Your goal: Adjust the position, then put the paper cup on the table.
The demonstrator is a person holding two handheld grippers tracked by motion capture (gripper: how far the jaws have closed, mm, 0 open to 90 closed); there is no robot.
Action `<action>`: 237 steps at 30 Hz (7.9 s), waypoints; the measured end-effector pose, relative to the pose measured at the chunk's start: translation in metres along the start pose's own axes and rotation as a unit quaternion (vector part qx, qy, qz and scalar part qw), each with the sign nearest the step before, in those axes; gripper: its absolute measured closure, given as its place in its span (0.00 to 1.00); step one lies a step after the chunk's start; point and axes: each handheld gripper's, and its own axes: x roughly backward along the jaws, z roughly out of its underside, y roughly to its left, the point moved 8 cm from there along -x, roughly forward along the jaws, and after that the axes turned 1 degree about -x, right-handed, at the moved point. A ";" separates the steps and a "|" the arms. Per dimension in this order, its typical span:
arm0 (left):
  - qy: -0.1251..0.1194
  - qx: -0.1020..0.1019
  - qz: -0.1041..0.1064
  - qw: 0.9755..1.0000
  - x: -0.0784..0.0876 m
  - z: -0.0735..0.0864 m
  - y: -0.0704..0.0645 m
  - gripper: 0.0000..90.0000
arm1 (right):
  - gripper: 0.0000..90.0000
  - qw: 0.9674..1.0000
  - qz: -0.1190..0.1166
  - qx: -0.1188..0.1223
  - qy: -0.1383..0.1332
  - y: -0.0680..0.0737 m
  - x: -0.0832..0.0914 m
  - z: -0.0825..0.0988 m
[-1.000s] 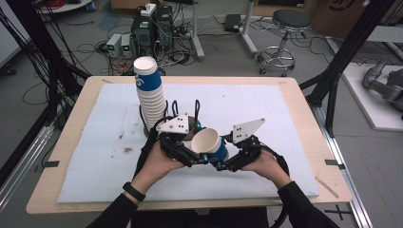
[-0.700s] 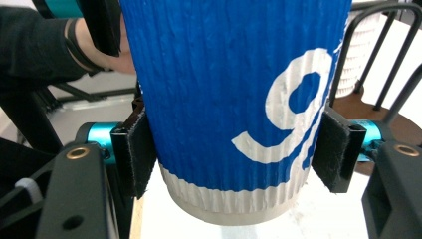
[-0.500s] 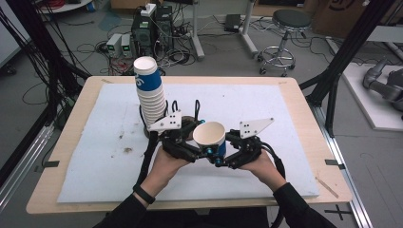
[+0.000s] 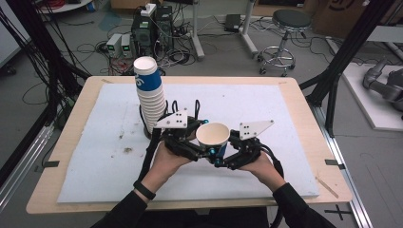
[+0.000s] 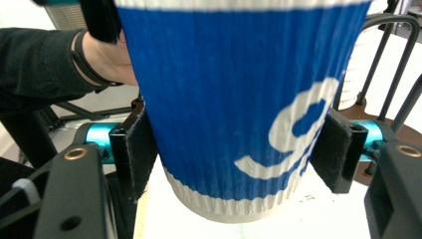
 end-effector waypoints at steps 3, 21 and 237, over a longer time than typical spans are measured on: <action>0.018 -0.021 -0.012 1.000 0.000 0.000 -0.001 0.27 | 0.24 1.000 0.009 0.000 -0.005 0.001 -0.001 -0.002; 0.010 -0.009 -0.004 1.000 -0.002 0.000 -0.003 0.23 | 0.29 0.998 -0.007 -0.019 -0.053 0.004 -0.001 -0.009; 0.004 -0.014 -0.212 0.977 0.104 0.069 0.025 0.15 | 0.23 0.978 0.183 -0.026 -0.092 -0.048 0.069 -0.018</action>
